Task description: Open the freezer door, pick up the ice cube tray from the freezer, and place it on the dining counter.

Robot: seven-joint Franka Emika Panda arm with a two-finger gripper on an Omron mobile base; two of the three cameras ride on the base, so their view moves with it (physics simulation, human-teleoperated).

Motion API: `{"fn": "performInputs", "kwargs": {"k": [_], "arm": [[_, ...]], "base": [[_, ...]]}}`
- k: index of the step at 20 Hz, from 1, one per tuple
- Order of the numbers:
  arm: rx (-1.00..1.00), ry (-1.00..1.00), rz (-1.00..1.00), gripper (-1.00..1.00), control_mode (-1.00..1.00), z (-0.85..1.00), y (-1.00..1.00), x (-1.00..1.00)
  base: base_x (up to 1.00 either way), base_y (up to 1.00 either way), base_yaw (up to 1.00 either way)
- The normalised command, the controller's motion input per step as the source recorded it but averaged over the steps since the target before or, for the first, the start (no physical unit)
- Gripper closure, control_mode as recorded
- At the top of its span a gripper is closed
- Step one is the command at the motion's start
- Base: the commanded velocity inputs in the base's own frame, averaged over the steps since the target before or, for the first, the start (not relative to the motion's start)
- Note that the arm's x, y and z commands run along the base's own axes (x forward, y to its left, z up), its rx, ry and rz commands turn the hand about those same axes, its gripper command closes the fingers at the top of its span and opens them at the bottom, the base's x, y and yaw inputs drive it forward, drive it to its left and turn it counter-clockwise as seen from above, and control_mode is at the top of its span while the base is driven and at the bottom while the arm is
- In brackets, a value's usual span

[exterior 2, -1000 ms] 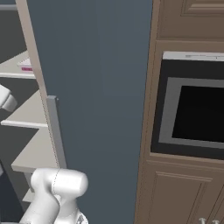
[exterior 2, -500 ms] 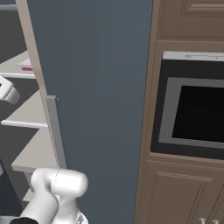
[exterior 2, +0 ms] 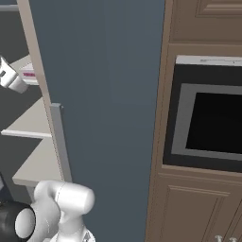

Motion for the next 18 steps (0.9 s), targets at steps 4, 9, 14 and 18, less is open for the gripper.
{"fn": "performInputs", "kwargs": {"k": [4,9,14,18], "arm": [[0.02,-0.04,-0.17,-1.0,-1.0,0.0,0.27,0.68],[0.1,0.01,-0.12,-1.0,-1.0,0.0,0.19,0.79],[0.09,0.09,-0.12,-1.0,-1.0,0.0,0.07,0.93],[0.01,0.1,-0.08,-1.0,-1.0,0.0,0.12,0.63]], "base": [[0.0,0.0,0.0],[0.0,0.0,0.0],[0.0,0.0,0.0],[0.0,0.0,0.0]]}}
